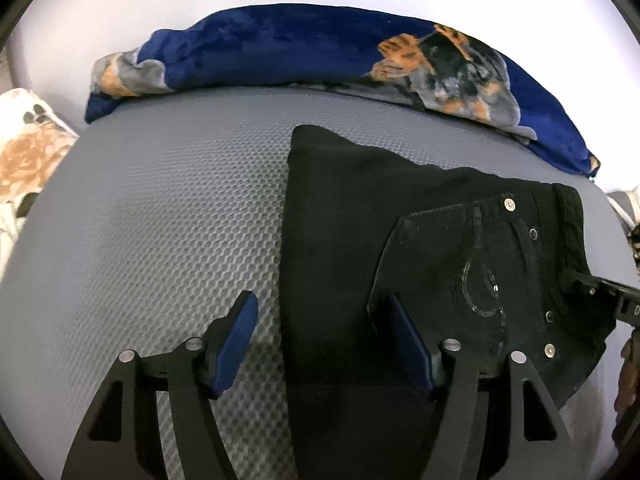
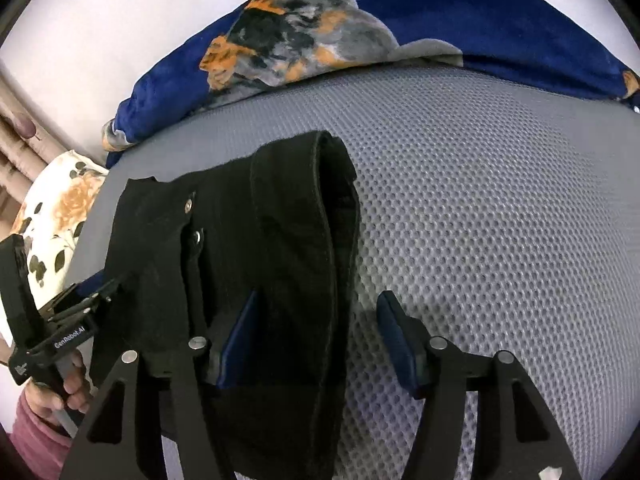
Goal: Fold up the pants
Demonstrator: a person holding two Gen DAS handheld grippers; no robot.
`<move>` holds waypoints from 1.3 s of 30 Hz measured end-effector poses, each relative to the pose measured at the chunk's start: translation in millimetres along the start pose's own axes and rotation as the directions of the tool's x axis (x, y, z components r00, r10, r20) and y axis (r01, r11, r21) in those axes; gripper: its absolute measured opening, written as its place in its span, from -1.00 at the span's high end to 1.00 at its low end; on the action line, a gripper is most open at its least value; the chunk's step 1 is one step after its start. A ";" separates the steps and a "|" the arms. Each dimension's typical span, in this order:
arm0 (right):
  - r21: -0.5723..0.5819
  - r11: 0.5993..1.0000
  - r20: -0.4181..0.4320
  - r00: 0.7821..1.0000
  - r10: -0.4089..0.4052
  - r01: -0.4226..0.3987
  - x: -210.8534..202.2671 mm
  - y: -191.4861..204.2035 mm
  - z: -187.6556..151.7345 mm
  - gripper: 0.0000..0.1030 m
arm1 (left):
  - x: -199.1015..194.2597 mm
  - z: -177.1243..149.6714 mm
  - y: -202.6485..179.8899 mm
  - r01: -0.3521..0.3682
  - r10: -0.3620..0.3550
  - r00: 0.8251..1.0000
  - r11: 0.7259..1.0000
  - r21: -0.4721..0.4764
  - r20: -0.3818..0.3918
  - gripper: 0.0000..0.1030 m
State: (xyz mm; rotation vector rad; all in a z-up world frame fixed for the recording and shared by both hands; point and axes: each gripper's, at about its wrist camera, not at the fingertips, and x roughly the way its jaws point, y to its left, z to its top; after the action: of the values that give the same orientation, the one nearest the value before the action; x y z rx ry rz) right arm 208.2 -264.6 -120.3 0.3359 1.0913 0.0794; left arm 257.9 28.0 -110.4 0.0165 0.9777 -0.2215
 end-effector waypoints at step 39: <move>-0.148 0.974 0.241 0.961 -0.134 0.173 -121.1 111.4 -143.8 -0.79 | -168.1 -137.1 -38.2 -0.199 0.201 0.977 0.979 -0.048 0.063 -0.33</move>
State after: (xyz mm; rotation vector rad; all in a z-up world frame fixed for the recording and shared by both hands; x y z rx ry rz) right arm 36.6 -153.8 -42.3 0.1031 0.8708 -0.0069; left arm 47.6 36.3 -45.6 0.0690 0.9057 -0.0164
